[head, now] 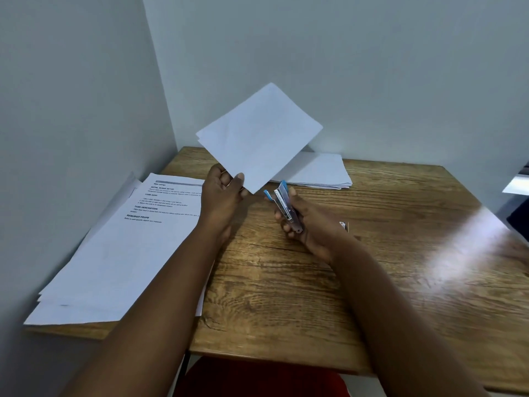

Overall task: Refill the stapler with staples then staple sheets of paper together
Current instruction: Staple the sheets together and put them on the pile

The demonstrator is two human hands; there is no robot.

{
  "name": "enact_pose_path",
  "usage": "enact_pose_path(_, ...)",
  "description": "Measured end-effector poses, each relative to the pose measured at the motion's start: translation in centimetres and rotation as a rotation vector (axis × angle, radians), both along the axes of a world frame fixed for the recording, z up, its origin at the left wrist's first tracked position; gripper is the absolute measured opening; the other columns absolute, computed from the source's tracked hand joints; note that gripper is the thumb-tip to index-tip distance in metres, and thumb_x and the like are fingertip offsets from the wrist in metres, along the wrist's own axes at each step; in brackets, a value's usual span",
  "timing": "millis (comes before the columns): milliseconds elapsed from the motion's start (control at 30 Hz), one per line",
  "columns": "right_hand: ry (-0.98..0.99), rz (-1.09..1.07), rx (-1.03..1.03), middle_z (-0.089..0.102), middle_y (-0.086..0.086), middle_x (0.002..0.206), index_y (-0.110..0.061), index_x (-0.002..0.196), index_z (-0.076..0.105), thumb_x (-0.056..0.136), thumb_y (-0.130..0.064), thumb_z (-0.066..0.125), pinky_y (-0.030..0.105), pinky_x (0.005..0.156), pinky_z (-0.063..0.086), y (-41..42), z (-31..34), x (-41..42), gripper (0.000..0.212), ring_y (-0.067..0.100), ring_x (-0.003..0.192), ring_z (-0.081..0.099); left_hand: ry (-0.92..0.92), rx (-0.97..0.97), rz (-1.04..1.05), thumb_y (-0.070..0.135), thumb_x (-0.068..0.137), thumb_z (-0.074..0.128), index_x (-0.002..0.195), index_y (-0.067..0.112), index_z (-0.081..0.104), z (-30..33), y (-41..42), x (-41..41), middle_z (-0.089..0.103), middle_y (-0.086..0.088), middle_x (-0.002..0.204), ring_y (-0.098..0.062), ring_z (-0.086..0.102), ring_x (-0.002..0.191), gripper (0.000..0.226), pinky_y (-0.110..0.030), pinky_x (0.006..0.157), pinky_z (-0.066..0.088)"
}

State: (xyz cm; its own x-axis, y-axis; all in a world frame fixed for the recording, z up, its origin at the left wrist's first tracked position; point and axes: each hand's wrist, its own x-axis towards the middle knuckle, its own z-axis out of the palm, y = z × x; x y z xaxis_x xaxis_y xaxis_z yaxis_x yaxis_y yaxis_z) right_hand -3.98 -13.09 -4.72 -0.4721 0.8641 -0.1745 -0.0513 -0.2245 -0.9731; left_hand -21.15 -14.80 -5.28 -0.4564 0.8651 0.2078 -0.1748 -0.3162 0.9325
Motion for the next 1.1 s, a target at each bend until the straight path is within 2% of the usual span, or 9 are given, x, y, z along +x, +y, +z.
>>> enact_pose_path(233, -0.001, -0.026, 0.079, 0.067, 0.003, 0.082, -0.010, 0.108, 0.066, 0.103, -0.036, 0.045, 0.024, 0.057, 0.044, -0.3, -0.3, -0.3, 0.034, 0.013, 0.066, 0.061, 0.037, -0.025, -0.068, -0.001, 0.101, 0.052, 0.116, 0.004, 0.052, 0.0, -0.1, 0.9, 0.060, -0.012, 0.090, -0.007, 0.050, 0.055, 0.016, -0.021, 0.062, 0.050)
enact_pose_path(400, -0.005, -0.042, 0.067, 0.069, 0.004, 0.083, -0.010, 0.108, 0.065, 0.101, -0.038, 0.048, 0.023, 0.056, 0.045, -0.3, -0.4, -0.2, 0.033, 0.013, 0.063, 0.063, 0.089, 0.002, -0.027, 0.002, 0.100, 0.054, 0.115, 0.004, 0.055, -0.1, 0.2, 0.4, 0.064, 0.000, 0.079, -0.009, 0.051, 0.058, 0.015, -0.026, 0.067, 0.051)
enact_pose_path(500, -0.006, -0.036, 0.075, 0.070, 0.004, 0.082, -0.014, 0.104, 0.066, 0.100, -0.037, 0.050, 0.023, 0.058, 0.047, -0.4, -0.3, -0.2, 0.028, 0.012, 0.063, 0.066, 0.168, 0.023, -0.017, 0.002, 0.100, 0.055, 0.117, 0.005, 0.055, -0.2, 0.1, 0.6, 0.066, 0.011, 0.075, -0.005, 0.057, 0.061, 0.017, -0.021, 0.064, 0.052)
enact_pose_path(600, 0.015, -0.014, 0.074, 0.069, 0.004, 0.082, -0.016, 0.102, 0.066, 0.101, -0.035, 0.049, 0.024, 0.060, 0.048, -0.5, -0.3, -0.2, 0.026, 0.012, 0.064, 0.065, 0.253, 0.015, 0.020, 0.001, 0.100, 0.056, 0.125, 0.004, 0.052, -0.2, -0.1, 1.0, 0.072, -0.004, 0.090, 0.001, 0.063, 0.073, 0.026, -0.019, 0.066, 0.052)
enact_pose_path(667, 0.031, 0.000, 0.068, 0.069, 0.002, 0.080, -0.014, 0.103, 0.066, 0.101, -0.035, 0.049, 0.024, 0.059, 0.047, -0.5, -0.3, -0.3, 0.027, 0.013, 0.063, 0.064, 0.259, 0.028, 0.027, 0.001, 0.100, 0.056, 0.129, 0.008, 0.050, -0.2, -0.2, 1.1, 0.072, -0.015, 0.111, -0.014, 0.069, 0.091, 0.030, -0.030, 0.075, 0.057)
enact_pose_path(733, 0.031, 0.017, 0.075, 0.068, 0.001, 0.078, -0.012, 0.101, 0.067, 0.099, -0.036, 0.053, 0.023, 0.057, 0.047, -0.5, -0.3, -0.4, 0.028, 0.012, 0.062, 0.062, 0.263, 0.028, 0.031, 0.002, 0.099, 0.057, 0.127, 0.017, 0.049, -0.2, -0.3, 1.2, 0.069, -0.019, 0.120, -0.034, 0.068, 0.107, 0.033, -0.049, 0.088, 0.059)
enact_pose_path(800, 0.042, 0.038, 0.086, 0.067, 0.001, 0.079, -0.011, 0.097, 0.068, 0.097, -0.035, 0.056, 0.022, 0.057, 0.047, -0.6, -0.4, -0.4, 0.027, 0.012, 0.062, 0.061, 0.266, 0.026, 0.031, 0.002, 0.099, 0.057, 0.129, 0.021, 0.046, -0.1, -0.4, 1.4, 0.070, -0.019, 0.118, -0.034, 0.067, 0.112, 0.037, -0.054, 0.094, 0.056)
enact_pose_path(900, 0.045, 0.027, 0.080, 0.068, 0.004, 0.080, -0.011, 0.098, 0.069, 0.097, -0.034, 0.056, 0.022, 0.057, 0.047, -0.6, -0.5, -0.5, 0.027, 0.012, 0.065, 0.061, 0.261, 0.015, 0.018, -0.001, 0.099, 0.056, 0.130, 0.021, 0.043, -0.1, -0.5, 1.6, 0.073, -0.007, 0.116, -0.025, 0.069, 0.112, 0.040, -0.052, 0.095, 0.056)
enact_pose_path(1100, 0.040, -0.020, 0.061, 0.070, 0.004, 0.071, -0.011, 0.102, 0.067, 0.099, -0.032, 0.053, 0.024, 0.059, 0.047, -0.4, -0.7, -0.4, 0.025, 0.021, 0.073, 0.058, 0.236, 0.025, 0.016, -0.002, 0.100, 0.055, 0.137, 0.014, 0.038, 0.1, -0.6, 1.6, 0.073, -0.009, 0.117, -0.027, 0.070, 0.106, 0.044, -0.044, 0.086, 0.059)
